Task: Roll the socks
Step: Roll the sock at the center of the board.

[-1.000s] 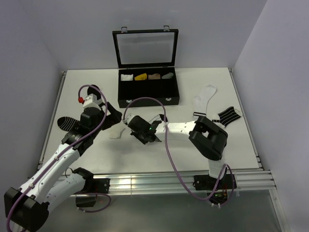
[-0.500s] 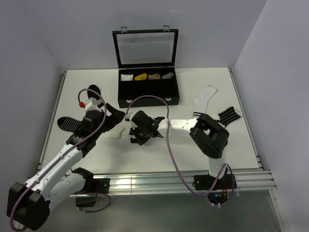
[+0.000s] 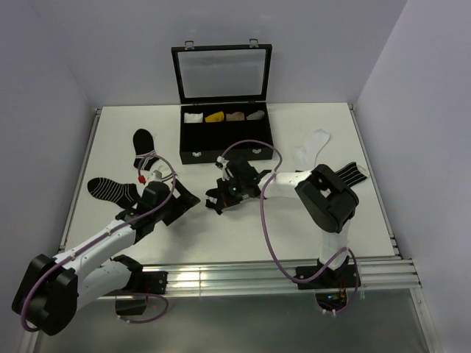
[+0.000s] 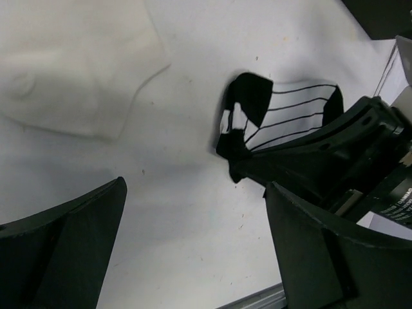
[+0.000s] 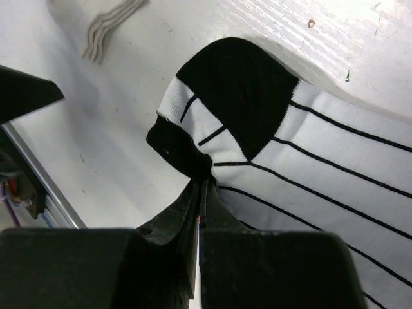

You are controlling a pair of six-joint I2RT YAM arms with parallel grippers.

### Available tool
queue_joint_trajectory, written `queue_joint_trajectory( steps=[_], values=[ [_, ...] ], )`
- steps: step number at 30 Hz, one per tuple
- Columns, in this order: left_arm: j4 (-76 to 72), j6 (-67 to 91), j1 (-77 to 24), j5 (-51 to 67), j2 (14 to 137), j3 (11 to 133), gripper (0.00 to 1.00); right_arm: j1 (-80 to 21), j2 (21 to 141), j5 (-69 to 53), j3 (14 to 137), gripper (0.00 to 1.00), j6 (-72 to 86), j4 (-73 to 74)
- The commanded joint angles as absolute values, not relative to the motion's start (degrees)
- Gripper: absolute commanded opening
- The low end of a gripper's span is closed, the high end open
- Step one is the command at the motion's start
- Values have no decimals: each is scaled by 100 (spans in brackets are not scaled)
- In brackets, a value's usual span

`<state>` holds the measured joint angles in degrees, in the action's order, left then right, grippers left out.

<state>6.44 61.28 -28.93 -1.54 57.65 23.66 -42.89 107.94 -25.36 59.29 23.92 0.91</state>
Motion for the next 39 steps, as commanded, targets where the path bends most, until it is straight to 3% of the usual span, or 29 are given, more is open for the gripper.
queue_joint_trajectory(
  steps=[1, 18, 23, 31, 39],
  values=[
    [361, 6477, -2988, -53, 5844, 2251, 94, -4237, 10863, -2777, 5801, 0, 2628, -307],
    [-905, 6926, -3208, -105, 7435, 2566, 83, -4104, 10934, -3050, 5608, 0, 2707, -659],
    [-976, 6961, -3243, -140, 7690, 2610, 74, -4104, 10969, -3059, 5590, 0, 2698, -677],
    [-976, 6979, -3243, -246, 7892, 2716, 49, -4096, 10995, -3041, 5563, 0, 2698, -721],
    [-1028, 6978, -3243, -246, 8051, 2821, 44, -4104, 11004, -3015, 5555, 0, 2663, -729]
  ],
)
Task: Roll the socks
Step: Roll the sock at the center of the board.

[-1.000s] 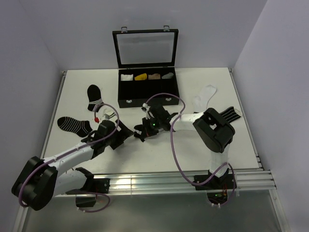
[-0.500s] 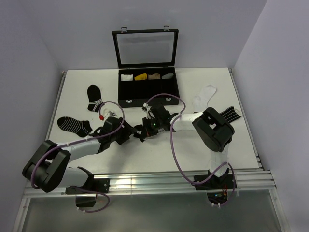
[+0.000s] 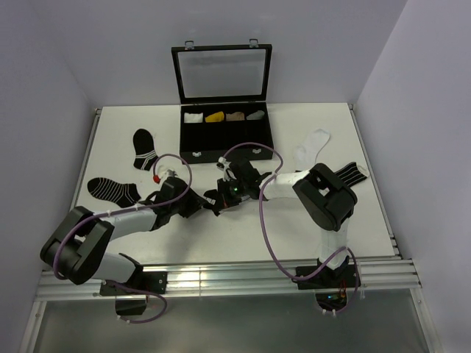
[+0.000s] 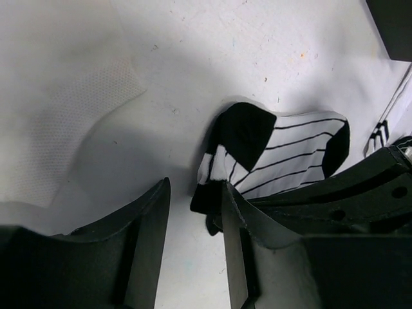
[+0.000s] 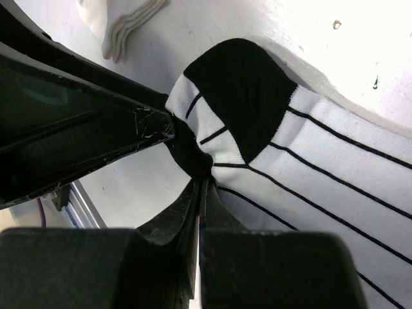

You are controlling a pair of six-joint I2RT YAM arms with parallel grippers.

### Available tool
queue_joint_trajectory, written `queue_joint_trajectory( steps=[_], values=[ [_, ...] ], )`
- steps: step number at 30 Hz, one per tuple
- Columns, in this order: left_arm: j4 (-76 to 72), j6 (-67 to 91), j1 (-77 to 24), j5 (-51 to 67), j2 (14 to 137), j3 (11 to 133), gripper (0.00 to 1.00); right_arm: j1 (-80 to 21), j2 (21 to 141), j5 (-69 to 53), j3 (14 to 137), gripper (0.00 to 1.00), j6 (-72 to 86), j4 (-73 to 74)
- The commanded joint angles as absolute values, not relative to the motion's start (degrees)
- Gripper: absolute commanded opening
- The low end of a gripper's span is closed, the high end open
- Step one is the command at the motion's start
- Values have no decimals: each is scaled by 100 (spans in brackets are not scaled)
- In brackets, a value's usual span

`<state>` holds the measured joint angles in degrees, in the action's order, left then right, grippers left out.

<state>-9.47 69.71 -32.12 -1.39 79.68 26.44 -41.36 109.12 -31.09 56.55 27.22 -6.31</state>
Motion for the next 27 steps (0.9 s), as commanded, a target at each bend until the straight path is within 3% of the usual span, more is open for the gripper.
queue_joint_trajectory(
  steps=[1, 6, 14, 18, 27],
  values=[
    [-1037, 6970, -3243, -246, 8077, 2830, 43, -4104, 11004, -3015, 5555, 0, 2663, -721],
    [-1037, 6952, -3252, -229, 8209, 2891, 34, -4104, 10995, -3006, 5537, 0, 2663, -756],
    [-888, 6909, -3261, -176, 8244, 2988, 1, -4113, 10899, -2971, 5379, 0, 2725, -949],
    [-589, 6829, -3261, -193, 8218, 3208, 0, -4104, 10609, -2795, 5186, 6, 2611, -1133],
    [-123, 6759, -3261, -176, 8226, 3489, 0, -4490, 9494, -1497, 4755, 35, 2022, -1292]
  ],
)
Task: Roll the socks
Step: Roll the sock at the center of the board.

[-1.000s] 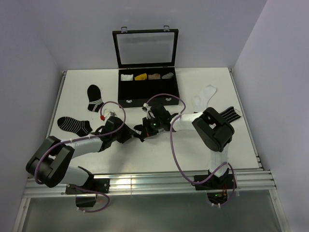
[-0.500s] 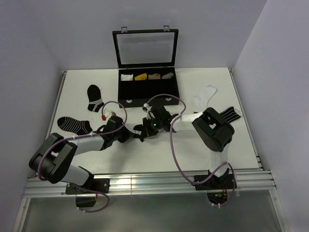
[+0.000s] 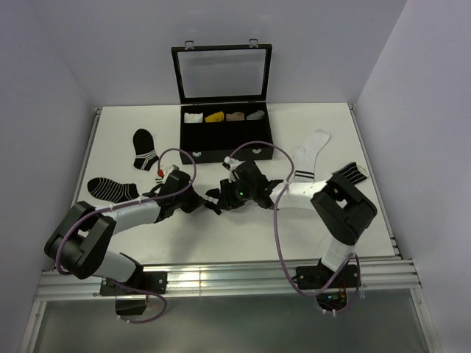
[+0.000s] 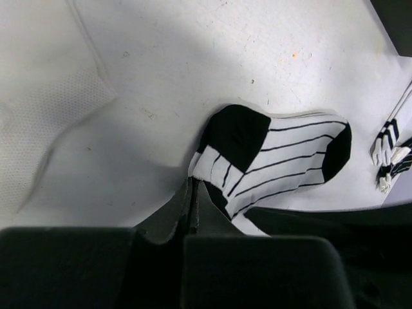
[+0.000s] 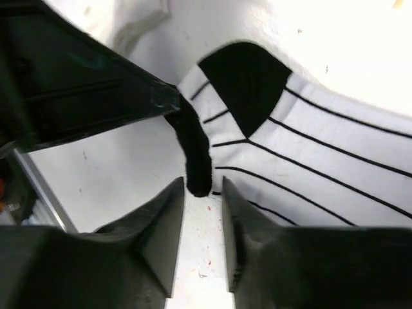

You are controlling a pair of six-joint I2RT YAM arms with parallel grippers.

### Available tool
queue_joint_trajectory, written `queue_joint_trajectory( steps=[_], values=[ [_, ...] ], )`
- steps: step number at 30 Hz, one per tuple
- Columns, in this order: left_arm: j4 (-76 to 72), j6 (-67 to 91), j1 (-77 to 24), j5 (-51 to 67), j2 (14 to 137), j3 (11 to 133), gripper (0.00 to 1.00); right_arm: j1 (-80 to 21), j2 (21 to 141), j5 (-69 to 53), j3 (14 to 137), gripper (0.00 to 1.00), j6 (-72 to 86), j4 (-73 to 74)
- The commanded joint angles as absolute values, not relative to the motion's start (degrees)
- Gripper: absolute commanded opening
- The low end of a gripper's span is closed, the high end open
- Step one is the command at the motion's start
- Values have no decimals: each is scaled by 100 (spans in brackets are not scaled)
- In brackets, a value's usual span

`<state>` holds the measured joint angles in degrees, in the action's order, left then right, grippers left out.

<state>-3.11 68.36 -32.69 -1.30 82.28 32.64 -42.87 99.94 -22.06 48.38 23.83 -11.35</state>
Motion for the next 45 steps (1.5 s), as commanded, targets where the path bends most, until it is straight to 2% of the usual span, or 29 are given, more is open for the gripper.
queue_joint_trajectory(
  steps=[1, 4, 7, 19, 28, 41, 44, 45],
  values=[
    [-114, 6759, -3261, -176, 8235, 3507, 0, -4543, 9431, -1390, 4703, 39, 1978, -1318],
    [-18, 6759, -3269, -167, 8271, 3621, 0, -4754, 9238, -847, 4579, 48, 1767, -1441],
    [130, 6759, -3278, -158, 8279, 3700, 0, -5027, 9167, -380, 4439, 52, 1547, -1678],
    [220, 6812, -3287, -53, 8367, 3735, 0, -5739, 9650, 808, 4684, 53, 845, -1952],
    [299, 6812, -3287, -53, 8323, 3788, 0, -6135, 10072, 1327, 5009, 50, 607, -1793],
    [387, 6899, -3287, 105, 8183, 3806, 0, -6187, 10529, 1678, 5150, 43, 738, -1600],
    [404, 6952, -3287, 140, 8156, 3814, 0, -6188, 10599, 1766, 5133, 37, 817, -1556],
    [396, 6987, -3287, 175, 8139, 3806, 0, -6188, 10608, 1767, 5124, 32, 870, -1538]
  ],
)
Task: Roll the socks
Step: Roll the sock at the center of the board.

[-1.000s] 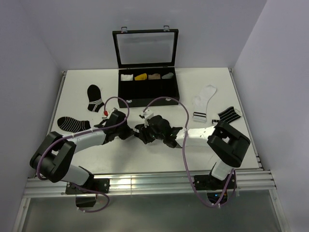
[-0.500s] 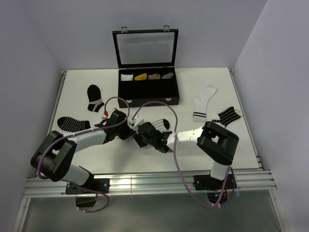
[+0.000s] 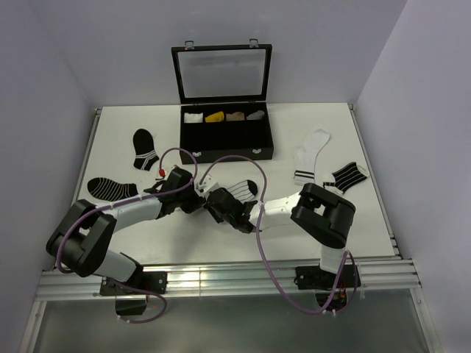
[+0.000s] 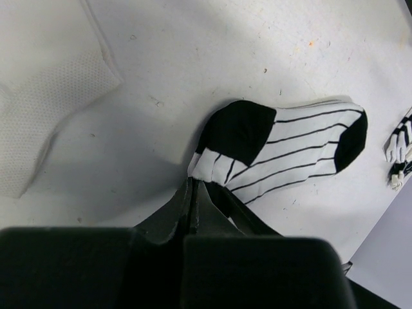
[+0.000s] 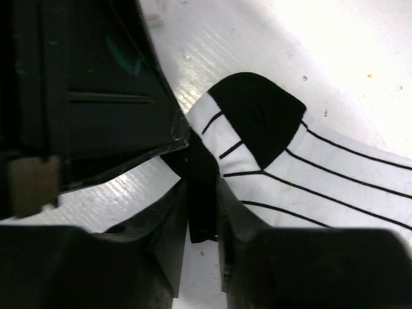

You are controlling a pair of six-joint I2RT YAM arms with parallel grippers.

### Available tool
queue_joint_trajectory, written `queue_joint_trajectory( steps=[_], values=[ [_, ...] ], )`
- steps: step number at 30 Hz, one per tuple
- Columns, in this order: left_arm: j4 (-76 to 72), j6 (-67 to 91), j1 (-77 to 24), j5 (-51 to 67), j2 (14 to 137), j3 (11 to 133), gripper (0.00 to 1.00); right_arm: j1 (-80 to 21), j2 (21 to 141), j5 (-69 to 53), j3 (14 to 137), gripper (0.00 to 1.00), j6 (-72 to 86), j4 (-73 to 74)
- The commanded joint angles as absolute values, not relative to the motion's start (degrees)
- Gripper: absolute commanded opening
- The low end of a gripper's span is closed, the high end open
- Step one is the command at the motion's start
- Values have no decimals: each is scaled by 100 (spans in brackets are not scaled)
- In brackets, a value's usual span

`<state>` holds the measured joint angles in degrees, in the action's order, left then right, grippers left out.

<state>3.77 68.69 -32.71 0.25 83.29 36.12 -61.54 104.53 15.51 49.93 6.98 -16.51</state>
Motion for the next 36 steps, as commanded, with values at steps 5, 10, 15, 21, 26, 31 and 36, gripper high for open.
queue_joint_trajectory(
  steps=[5, 10, 15, 21, 26, 31, 36],
  values=[
    [413, 7093, -3287, 211, 7946, 3779, 0, -6170, 10547, 1662, 5019, 8, 966, -1529],
    [492, 7075, -3278, 44, 7673, 3841, 13, -6056, 10336, 1091, 4852, 0, 1177, -1617],
    [536, 7005, -3270, 26, 7436, 3806, 32, -5608, 10108, -32, 4615, 0, 1520, -1801],
    [221, 7040, -3278, -255, 7067, 3341, 47, -4888, 10028, -1475, 4456, 0, 2003, -2065],
    [-219, 6970, -3278, -98, 6996, 2928, 54, -4430, 10133, -2591, 4421, 0, 2425, -2258],
    [-799, 6987, -3278, 123, 7251, 2690, 52, -4140, 10388, -3207, 4588, 0, 2663, -2259],
    [-1213, 6917, -3322, 255, 7497, 2610, 39, -3920, 10670, -3594, 4754, 0, 2936, -2224]
  ],
)
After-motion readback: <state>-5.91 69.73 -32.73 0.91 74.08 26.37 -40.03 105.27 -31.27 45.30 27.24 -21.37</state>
